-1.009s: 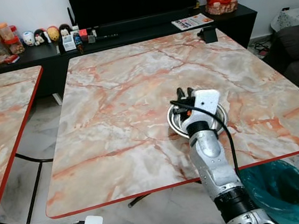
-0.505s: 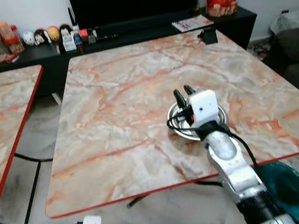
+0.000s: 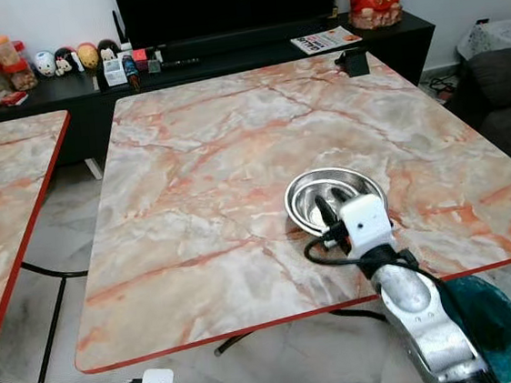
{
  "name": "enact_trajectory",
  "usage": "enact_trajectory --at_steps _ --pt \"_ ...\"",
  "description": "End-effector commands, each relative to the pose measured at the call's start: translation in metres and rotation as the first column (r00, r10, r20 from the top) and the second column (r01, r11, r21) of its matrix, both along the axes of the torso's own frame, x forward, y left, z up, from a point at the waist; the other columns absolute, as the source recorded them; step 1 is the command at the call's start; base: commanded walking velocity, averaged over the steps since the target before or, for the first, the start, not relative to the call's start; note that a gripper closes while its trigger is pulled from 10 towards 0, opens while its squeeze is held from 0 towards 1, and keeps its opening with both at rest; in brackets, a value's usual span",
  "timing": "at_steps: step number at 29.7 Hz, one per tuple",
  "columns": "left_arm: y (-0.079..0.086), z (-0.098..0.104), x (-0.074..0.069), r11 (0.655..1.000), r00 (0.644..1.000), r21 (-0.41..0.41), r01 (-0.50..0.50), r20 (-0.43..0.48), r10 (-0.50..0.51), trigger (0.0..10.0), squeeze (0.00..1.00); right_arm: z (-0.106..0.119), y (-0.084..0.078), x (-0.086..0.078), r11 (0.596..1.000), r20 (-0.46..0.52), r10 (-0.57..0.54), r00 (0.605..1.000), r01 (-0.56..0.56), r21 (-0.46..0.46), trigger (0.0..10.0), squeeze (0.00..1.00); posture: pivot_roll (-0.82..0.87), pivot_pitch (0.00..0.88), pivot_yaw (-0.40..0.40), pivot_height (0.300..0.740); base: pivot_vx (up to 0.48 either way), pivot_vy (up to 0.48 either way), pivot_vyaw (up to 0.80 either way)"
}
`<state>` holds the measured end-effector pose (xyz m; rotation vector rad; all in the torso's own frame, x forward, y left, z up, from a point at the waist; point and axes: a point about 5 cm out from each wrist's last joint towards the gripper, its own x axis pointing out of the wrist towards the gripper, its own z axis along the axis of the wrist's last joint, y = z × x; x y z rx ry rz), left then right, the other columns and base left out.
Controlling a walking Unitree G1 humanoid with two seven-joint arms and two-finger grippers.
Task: Setting the table
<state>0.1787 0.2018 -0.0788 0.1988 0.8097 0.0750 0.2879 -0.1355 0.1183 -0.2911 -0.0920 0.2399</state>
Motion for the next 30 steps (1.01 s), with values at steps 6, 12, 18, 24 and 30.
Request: enact_trajectory --at_steps 6,12,18,24,30 --pt "0.004 0.000 -0.002 1.000 1.000 0.009 -0.011 -0.002 0.012 10.0 0.00 0.008 -0.027 0.003 0.979 0.042 -0.202 0.978 0.203 -0.030 10.0 0.00 -0.03 0.033 0.045 0.740 0.000 0.000 0.00" --pt "0.004 0.000 -0.001 1.000 1.000 0.007 -0.005 -0.002 0.005 10.0 0.00 0.005 -0.038 0.005 0.952 0.023 -0.304 0.952 0.303 0.031 10.0 0.00 -0.03 0.033 0.048 0.740 0.000 0.000 0.00" --pt "0.003 0.000 0.000 1.000 1.000 -0.004 -0.021 0.000 0.021 10.0 0.00 0.001 -0.024 0.013 0.942 -0.023 -0.299 0.954 0.299 0.153 10.0 0.00 -0.03 0.028 0.048 0.740 0.000 0.000 0.00" --pt "0.004 0.001 0.000 0.999 0.999 -0.003 -0.033 0.001 0.033 10.0 0.00 0.004 -0.002 0.021 0.939 -0.027 -0.242 0.970 0.241 0.245 10.0 0.00 -0.01 0.023 0.043 0.740 0.000 0.400 0.00" --pt "0.004 0.001 0.000 0.999 0.999 -0.003 -0.038 0.002 0.038 10.0 0.00 0.007 0.007 0.023 0.946 -0.006 -0.193 0.981 0.188 0.263 10.0 0.00 -0.01 0.023 0.040 0.740 0.000 0.480 0.00"
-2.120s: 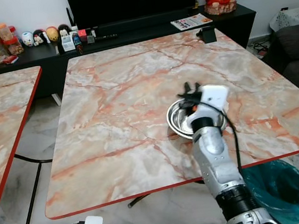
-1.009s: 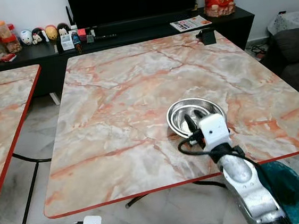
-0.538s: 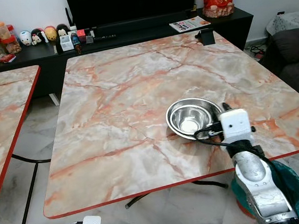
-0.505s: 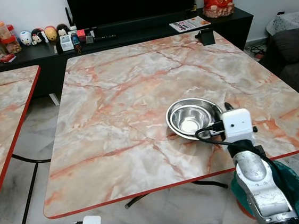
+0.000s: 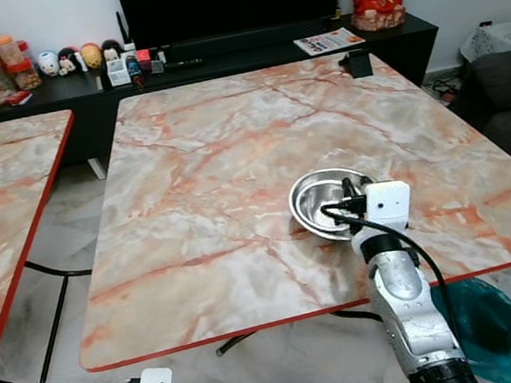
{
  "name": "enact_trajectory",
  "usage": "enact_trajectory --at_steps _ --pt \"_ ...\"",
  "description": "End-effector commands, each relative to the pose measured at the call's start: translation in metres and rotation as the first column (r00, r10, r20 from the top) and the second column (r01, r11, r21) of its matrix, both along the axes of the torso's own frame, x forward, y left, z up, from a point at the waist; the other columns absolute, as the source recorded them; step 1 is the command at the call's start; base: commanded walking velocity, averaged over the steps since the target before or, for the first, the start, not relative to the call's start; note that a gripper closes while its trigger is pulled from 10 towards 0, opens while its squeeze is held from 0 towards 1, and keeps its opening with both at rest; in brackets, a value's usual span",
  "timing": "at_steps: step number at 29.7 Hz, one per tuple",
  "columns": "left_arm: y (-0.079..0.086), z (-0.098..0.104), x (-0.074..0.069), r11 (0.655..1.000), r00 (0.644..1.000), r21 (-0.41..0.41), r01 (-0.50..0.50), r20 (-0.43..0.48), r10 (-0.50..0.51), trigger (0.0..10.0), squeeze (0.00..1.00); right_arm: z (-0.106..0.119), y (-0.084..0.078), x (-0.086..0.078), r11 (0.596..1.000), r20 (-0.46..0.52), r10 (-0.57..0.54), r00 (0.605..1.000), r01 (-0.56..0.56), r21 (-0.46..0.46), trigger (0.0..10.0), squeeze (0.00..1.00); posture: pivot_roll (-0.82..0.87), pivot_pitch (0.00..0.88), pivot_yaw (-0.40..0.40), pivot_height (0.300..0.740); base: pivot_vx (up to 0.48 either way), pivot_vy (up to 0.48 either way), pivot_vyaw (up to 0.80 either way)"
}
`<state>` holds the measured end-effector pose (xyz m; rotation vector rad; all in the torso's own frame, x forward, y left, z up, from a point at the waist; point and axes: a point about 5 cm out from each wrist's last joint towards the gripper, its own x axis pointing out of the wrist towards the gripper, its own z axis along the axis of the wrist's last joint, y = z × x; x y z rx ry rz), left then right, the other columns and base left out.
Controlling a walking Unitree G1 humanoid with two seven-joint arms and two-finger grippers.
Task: Setting the table
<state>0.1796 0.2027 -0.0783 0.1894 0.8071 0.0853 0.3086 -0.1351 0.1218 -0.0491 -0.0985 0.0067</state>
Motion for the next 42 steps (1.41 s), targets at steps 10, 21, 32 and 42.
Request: enact_trajectory --at_steps 10,21,32,42 --pt "0.003 -0.001 -0.003 0.999 0.999 0.001 -0.032 -0.005 0.032 10.0 0.00 0.001 0.019 -0.001 0.991 0.040 0.131 0.991 -0.131 -0.021 10.0 0.00 0.00 0.013 0.031 0.740 0.000 0.480 0.27" --pt "0.005 -0.001 -0.003 1.000 1.000 0.006 -0.030 -0.002 0.030 10.0 0.00 0.002 0.026 0.001 0.988 0.056 0.157 0.986 -0.156 -0.016 10.0 0.00 0.01 0.000 0.035 0.740 0.000 0.480 0.00" --pt "0.006 0.000 -0.003 1.000 1.000 0.011 -0.023 -0.001 0.023 10.0 0.00 0.001 0.031 0.001 0.984 0.069 0.180 0.981 -0.180 -0.002 10.0 0.00 0.02 0.000 0.036 0.740 0.000 0.480 0.19" --pt "0.006 0.001 -0.001 0.999 0.999 0.008 -0.032 0.005 0.032 10.0 0.00 -0.008 0.030 0.004 0.985 0.045 0.170 0.984 -0.172 0.023 10.0 0.00 0.02 0.000 0.036 0.740 0.000 0.469 0.00"
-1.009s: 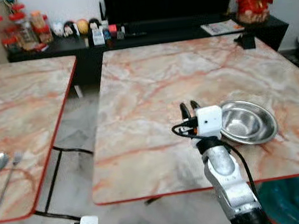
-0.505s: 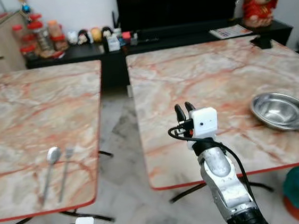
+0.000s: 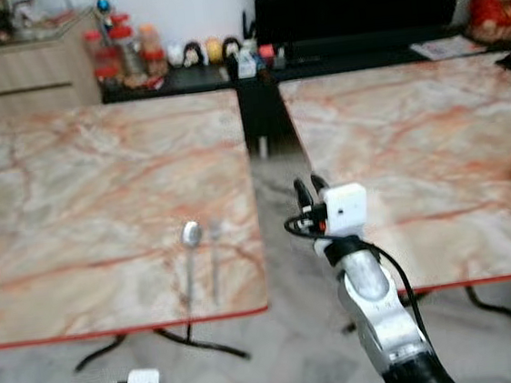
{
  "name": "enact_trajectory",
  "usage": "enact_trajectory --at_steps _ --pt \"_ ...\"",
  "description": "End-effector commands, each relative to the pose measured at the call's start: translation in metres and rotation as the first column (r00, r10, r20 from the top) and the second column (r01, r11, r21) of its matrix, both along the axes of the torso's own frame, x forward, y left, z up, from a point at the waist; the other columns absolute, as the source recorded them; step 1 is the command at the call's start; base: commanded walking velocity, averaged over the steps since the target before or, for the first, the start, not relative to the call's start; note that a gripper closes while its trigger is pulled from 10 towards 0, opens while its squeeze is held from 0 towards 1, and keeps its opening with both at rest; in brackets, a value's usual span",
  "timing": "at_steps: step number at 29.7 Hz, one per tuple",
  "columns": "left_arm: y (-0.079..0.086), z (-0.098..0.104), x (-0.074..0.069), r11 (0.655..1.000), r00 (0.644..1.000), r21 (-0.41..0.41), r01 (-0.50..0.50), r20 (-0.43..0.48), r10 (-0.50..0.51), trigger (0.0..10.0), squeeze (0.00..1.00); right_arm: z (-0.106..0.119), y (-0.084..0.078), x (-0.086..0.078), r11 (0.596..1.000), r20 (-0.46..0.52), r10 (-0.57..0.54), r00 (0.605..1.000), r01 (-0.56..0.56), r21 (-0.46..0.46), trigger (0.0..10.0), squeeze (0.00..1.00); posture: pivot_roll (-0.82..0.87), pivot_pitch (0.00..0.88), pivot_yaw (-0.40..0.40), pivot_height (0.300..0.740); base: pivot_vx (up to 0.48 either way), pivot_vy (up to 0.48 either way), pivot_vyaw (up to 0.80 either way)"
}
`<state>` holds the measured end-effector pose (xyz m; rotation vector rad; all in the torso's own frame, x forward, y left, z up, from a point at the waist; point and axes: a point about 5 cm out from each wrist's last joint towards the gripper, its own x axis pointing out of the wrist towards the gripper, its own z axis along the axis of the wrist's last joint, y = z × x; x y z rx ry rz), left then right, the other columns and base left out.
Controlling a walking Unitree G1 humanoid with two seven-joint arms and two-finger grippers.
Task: Setting the table
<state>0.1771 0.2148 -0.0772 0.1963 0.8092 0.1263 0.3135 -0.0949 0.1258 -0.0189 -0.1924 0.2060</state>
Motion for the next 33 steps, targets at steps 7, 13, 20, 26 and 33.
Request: enact_trajectory --at_steps 7,13,20,26,33 --pt "-0.005 -0.001 0.001 1.000 1.000 -0.014 -0.007 0.004 0.007 10.0 0.00 -0.025 -0.011 -0.009 1.000 -0.055 -0.006 0.998 0.006 0.010 10.0 0.00 0.03 0.009 0.038 0.740 0.000 0.440 0.00" --pt "-0.004 -0.001 0.000 1.000 1.000 -0.012 -0.009 0.003 0.009 10.0 0.00 -0.037 -0.015 -0.016 1.000 -0.064 -0.002 0.998 0.000 -0.027 10.0 0.00 0.02 0.013 0.042 0.740 0.000 0.419 0.00" --pt "-0.006 0.000 0.001 1.000 1.000 -0.006 0.006 0.008 -0.006 10.0 0.00 -0.050 -0.026 -0.021 0.998 -0.089 -0.026 0.996 0.021 -0.057 10.0 0.00 0.02 0.016 0.043 0.740 0.000 0.224 0.00" --pt "-0.007 0.000 0.002 1.000 1.000 -0.010 0.011 0.007 -0.011 10.0 0.00 -0.048 -0.029 -0.016 0.997 -0.081 -0.046 0.996 0.041 -0.062 10.0 0.00 0.02 0.014 0.044 0.740 0.000 0.000 0.00" --pt "-0.008 -0.001 0.001 1.000 1.000 -0.019 0.008 0.002 -0.008 10.0 0.00 -0.038 -0.026 -0.005 0.998 -0.063 -0.063 0.996 0.063 -0.008 10.0 0.00 0.03 0.010 0.046 0.740 0.000 0.000 0.00"
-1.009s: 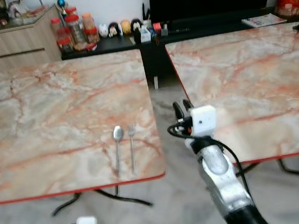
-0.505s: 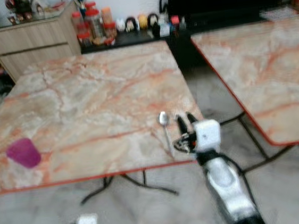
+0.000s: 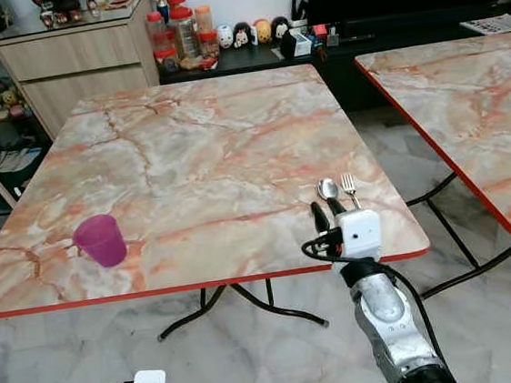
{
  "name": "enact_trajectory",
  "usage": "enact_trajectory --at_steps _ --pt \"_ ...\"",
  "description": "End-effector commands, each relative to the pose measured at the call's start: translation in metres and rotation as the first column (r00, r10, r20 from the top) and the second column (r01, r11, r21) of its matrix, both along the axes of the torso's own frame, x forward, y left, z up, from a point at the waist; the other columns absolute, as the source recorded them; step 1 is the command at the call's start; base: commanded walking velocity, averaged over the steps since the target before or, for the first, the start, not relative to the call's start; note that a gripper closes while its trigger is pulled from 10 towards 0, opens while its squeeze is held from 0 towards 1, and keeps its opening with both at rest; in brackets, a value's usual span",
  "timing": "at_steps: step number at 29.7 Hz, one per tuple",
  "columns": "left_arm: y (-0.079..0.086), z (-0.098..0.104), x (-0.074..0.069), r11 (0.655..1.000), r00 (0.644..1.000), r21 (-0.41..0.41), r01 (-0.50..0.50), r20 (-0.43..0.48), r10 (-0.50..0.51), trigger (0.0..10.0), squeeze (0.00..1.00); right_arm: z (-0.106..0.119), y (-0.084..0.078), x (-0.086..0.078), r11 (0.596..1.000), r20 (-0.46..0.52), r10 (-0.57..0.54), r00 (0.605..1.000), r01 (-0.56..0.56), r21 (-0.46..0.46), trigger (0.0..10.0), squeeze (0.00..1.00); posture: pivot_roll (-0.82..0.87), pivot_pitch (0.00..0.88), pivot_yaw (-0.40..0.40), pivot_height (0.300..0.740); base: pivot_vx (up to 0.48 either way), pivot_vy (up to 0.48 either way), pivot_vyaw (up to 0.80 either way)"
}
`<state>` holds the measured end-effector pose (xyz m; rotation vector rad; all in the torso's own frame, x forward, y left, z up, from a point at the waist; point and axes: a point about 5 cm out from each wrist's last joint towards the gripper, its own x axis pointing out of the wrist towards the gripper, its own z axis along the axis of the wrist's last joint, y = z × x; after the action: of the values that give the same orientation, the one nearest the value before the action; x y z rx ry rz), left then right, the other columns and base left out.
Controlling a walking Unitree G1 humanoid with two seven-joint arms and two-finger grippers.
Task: Setting the table
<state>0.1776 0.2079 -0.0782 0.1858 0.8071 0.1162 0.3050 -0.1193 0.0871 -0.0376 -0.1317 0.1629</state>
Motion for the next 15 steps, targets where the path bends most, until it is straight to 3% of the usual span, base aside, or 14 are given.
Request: enact_trajectory --at_steps 1,11,15 --pt "-0.0007 0.0001 0.0007 1.000 1.000 -0.006 0.003 -0.001 -0.003 10.0 0.00 0.0014 -0.0008 0.0042 1.000 -0.005 -0.019 1.000 0.019 0.020 10.0 0.00 0.03 0.010 0.046 0.740 0.000 0.000 0.00" --pt "0.0001 0.0000 0.0001 1.000 1.000 -0.001 -0.010 0.000 0.010 10.0 0.00 -0.0002 0.0061 0.0057 1.000 -0.015 -0.014 1.000 0.014 0.018 10.0 0.00 0.03 0.009 0.042 0.740 0.000 0.000 0.00" --pt "-0.0009 -0.0002 0.0000 1.000 1.000 -0.001 -0.006 0.000 0.006 10.0 0.00 -0.0012 0.0079 0.0042 1.000 -0.011 0.000 1.000 0.000 0.001 10.0 0.00 0.03 0.010 0.041 0.740 0.240 0.000 0.32"
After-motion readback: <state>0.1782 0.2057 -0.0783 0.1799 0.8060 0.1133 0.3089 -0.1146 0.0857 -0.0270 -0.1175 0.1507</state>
